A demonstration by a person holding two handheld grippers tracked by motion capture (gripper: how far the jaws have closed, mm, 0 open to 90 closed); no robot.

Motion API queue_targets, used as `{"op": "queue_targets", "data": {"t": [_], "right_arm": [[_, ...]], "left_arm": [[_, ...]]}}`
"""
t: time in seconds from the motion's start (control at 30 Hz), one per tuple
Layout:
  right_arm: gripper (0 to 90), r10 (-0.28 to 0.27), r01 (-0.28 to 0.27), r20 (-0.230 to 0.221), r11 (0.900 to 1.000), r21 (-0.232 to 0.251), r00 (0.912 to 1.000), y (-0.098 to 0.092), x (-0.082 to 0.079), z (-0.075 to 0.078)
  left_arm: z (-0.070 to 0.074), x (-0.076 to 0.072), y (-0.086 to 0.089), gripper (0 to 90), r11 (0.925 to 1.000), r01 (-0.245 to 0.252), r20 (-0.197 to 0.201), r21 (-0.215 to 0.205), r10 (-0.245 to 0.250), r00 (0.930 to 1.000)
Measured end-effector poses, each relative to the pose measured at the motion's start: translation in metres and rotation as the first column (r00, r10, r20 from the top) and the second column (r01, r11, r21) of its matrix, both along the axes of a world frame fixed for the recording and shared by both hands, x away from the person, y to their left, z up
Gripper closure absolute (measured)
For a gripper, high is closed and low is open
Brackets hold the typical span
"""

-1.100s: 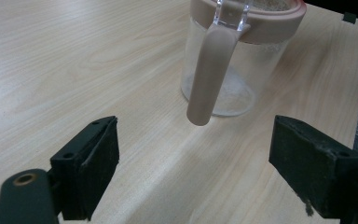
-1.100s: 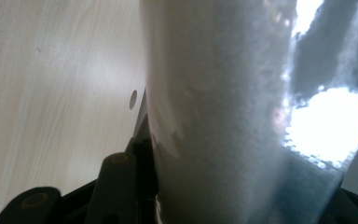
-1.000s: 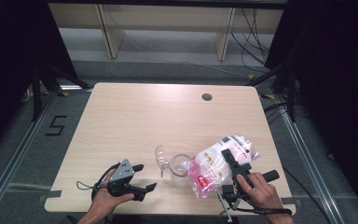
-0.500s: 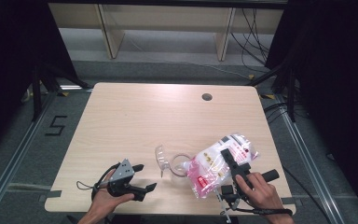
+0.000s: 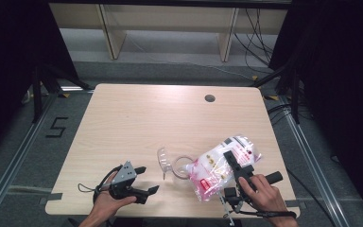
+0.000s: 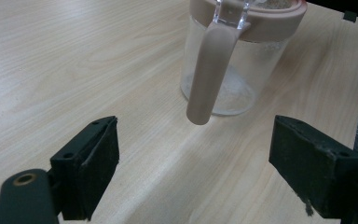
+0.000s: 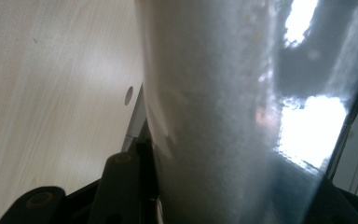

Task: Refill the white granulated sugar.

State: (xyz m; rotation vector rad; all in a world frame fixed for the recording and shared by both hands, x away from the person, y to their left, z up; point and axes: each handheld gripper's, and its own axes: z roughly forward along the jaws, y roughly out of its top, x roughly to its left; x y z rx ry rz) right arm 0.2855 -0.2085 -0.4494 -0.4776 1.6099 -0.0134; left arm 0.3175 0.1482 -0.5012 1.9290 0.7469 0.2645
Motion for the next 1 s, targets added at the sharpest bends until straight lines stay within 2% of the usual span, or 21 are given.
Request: {"op": "queue_targets", "data": {"t": [0.1, 0.13, 0.2, 0.23, 0.27, 0.3, 0.4, 0.43, 0.5, 0.53, 0.57, 0.63, 0.7, 0.93, 1.0], "right_arm": [[59.3, 0.000, 0.000, -0.002, 1.000, -0.004, 1.0000, 0.0002, 0.0000, 0.0001], [59.3, -0.001, 0.001, -0.003, 1.000, -0.001, 1.0000, 0.0004, -0.0001, 0.0002], [59.4, 0.005, -0.005, -0.003, 1.000, -0.010, 1.0000, 0.0007, 0.0004, 0.0008], [59.5, -0.015, 0.015, -0.016, 1.000, 0.010, 0.9998, -0.0002, 0.0001, -0.0011], [59.5, -0.015, 0.015, -0.016, 1.000, 0.010, 0.9998, -0.0002, 0.0001, -0.0011], [59.5, 0.002, -0.002, -0.004, 1.000, -0.017, 1.0000, 0.0007, 0.0007, 0.0010], [59.6, 0.001, -0.001, -0.002, 1.000, -0.018, 1.0000, 0.0006, 0.0005, 0.0019], [59.6, -0.016, 0.016, -0.012, 1.000, 0.009, 0.9998, -0.0005, 0.0001, -0.0001], [59.7, -0.017, 0.017, -0.012, 1.000, 0.007, 0.9998, -0.0005, 0.0000, 0.0001], [59.7, 0.006, -0.006, 0.003, 1.000, 0.004, 1.0000, 0.0009, 0.0007, 0.0015], [59.7, -0.006, 0.006, -0.009, 1.000, 0.026, 0.9999, 0.0000, 0.0003, -0.0001], [59.8, -0.003, 0.003, -0.005, 1.000, 0.028, 1.0000, -0.0002, 0.0000, 0.0002], [59.9, 0.002, -0.002, 0.005, 1.000, 0.008, 1.0000, 0.0004, 0.0000, 0.0024], [60.1, -0.012, 0.012, -0.007, 1.000, 0.026, 0.9999, -0.0009, 0.0001, 0.0003], [60.2, -0.006, 0.006, 0.002, 1.000, 0.010, 1.0000, -0.0003, -0.0001, 0.0013]], "left_arm": [[0.0000, 0.0001, 0.0003, 15.5, 1.0000, 0.001, 0.000, 0.004, -0.001, 1.0000], [0.0005, 0.0016, 0.0013, 15.5, 0.9997, 0.017, 0.018, 0.018, -0.018, 0.9997], [0.0004, 0.0014, 0.0011, 15.5, 0.9998, 0.014, 0.014, 0.015, -0.014, 0.9998], [0.0004, 0.0014, 0.0012, 15.6, 0.9998, 0.015, 0.015, 0.016, -0.015, 0.9998], [0.0004, 0.0014, 0.0012, 15.5, 0.9998, 0.015, 0.015, 0.016, -0.015, 0.9998], [0.0004, 0.0014, 0.0012, 15.5, 0.9998, 0.015, 0.015, 0.016, -0.015, 0.9998], [0.0004, 0.0014, 0.0011, 15.5, 0.9998, 0.012, 0.011, 0.014, -0.012, 0.9999], [0.0005, 0.0016, 0.0012, 15.6, 0.9998, 0.014, 0.014, 0.015, -0.014, 0.9998], [0.0005, 0.0015, 0.0014, 15.5, 0.9998, 0.013, 0.013, 0.015, -0.013, 0.9998], [0.0006, 0.0015, 0.0014, 15.5, 0.9998, 0.013, 0.014, 0.015, -0.014, 0.9998], [0.0006, 0.0015, 0.0014, 15.5, 0.9998, 0.013, 0.013, 0.014, -0.013, 0.9998], [0.0006, 0.0016, 0.0016, 15.5, 0.9998, 0.013, 0.014, 0.015, -0.013, 0.9998], [0.0006, 0.0015, 0.0015, 15.5, 0.9998, 0.013, 0.013, 0.015, -0.013, 0.9998], [0.0008, 0.0017, 0.0018, 15.5, 0.9998, 0.014, 0.015, 0.013, -0.014, 0.9998], [0.0009, 0.0016, 0.0018, 15.5, 0.9998, 0.014, 0.016, 0.012, -0.014, 0.9998]]}}
